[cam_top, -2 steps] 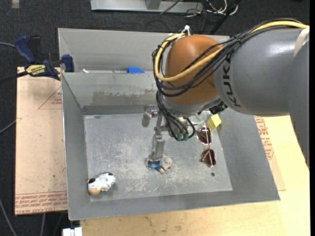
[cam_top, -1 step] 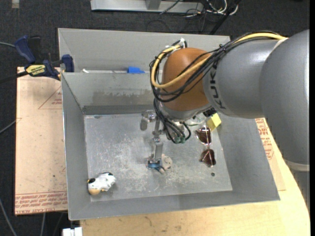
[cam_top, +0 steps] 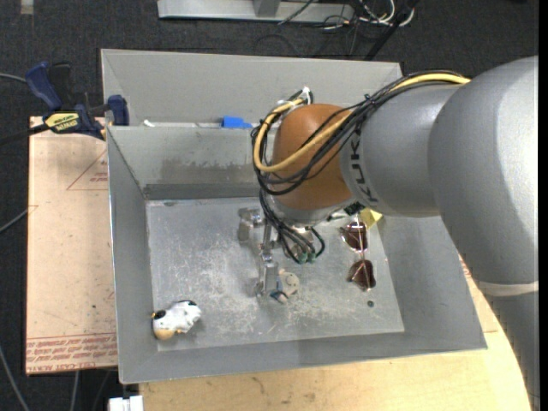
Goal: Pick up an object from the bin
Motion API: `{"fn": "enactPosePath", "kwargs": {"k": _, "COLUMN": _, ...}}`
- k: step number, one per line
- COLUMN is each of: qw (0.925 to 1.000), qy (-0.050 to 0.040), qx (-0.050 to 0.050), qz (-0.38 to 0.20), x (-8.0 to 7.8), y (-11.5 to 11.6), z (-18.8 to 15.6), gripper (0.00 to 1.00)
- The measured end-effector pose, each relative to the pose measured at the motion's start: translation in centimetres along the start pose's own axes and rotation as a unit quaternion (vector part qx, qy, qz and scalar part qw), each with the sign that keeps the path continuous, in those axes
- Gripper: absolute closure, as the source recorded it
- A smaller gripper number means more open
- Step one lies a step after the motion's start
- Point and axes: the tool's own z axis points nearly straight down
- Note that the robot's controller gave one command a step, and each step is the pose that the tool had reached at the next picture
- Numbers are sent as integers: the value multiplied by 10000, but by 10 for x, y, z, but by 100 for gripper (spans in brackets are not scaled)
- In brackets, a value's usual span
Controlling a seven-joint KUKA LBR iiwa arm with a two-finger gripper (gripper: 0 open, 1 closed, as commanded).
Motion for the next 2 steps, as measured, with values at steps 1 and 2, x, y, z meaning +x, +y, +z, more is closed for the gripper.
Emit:
{"fn": "enactPosePath", "kwargs": {"k": 1, "qw": 9955, "qy": -32, "qx": -6, "qz": -944, "x": -5, "y": -3, "z": 3, "gripper": 0}}
{"fn": "enactPosePath", "kwargs": {"k": 2, "qw": 9880, "qy": -36, "qx": -2, "qz": -1545, "x": -45, "y": -16, "z": 9, "gripper": 0}}
